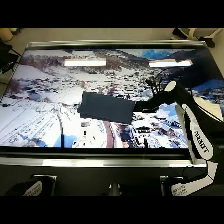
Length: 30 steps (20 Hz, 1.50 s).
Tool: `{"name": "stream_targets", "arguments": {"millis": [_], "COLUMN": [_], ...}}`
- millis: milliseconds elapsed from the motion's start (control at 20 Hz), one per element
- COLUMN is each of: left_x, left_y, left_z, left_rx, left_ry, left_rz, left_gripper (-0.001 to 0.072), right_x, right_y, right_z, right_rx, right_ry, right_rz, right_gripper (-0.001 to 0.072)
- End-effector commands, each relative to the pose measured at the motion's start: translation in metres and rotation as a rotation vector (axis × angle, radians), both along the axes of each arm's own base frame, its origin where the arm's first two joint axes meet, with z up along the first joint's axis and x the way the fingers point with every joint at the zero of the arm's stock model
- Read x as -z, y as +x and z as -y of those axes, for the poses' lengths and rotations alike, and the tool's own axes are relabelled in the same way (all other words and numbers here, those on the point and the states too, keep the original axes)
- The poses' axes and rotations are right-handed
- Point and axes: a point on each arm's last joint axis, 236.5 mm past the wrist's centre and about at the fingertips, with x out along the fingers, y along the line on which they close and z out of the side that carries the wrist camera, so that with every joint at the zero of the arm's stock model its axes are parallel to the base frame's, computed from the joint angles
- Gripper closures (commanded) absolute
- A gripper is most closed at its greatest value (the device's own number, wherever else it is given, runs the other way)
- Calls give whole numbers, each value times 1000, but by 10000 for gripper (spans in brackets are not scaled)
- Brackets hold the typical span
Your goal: Fold the shirts.
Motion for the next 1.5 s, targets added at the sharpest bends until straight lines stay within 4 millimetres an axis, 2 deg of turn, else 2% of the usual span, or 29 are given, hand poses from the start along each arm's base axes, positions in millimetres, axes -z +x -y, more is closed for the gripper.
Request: {"name": "stream_targets", "arguments": {"millis": [0,100,150,200,300,350,450,550,650,800,900,1000,1100,1450], "left_x": [-1,-1,-1,-1,-1,-1,-1,-1,-1,-1,-1,-1,-1,-3], "left_y": [-1,-1,-1,-1,-1,-1,-1,-1,-1,-1,-1,-1,-1,0], "left_z": [6,11,15,17,19,19,18,18,18,18,18,18,18,17], "left_rx": [15,27,35,40,44,44,43,43,43,43,43,43,41,48], "left_ry": [3,1,0,0,0,0,2,4,3,3,3,4,4,27], "left_rz": [2,3,3,3,3,3,3,3,3,3,3,3,6,20], "left_gripper": [685,684,684,684,684,684,684,684,684,684,684,684,684,684], "right_x": [14,18,21,22,6,-11,-56,-104,-147,-201,-227,-245,-258,-288], "right_y": [2,10,13,17,28,36,52,70,79,72,61,43,23,-38], "right_z": [-35,-56,-62,-68,-72,-68,-39,18,89,183,233,272,300,363], "right_rx": [97,132,153,181,187,140,62,70,162,274,344,422,471,634], "right_ry": [162,208,212,225,284,312,327,271,183,75,28,5,-14,-79], "right_rz": [-34,-23,-22,-27,17,84,193,289,345,446,491,501,495,503], "right_gripper": [31,34,92,257,690,695,696,696,696,696,696,696,696,695]}}
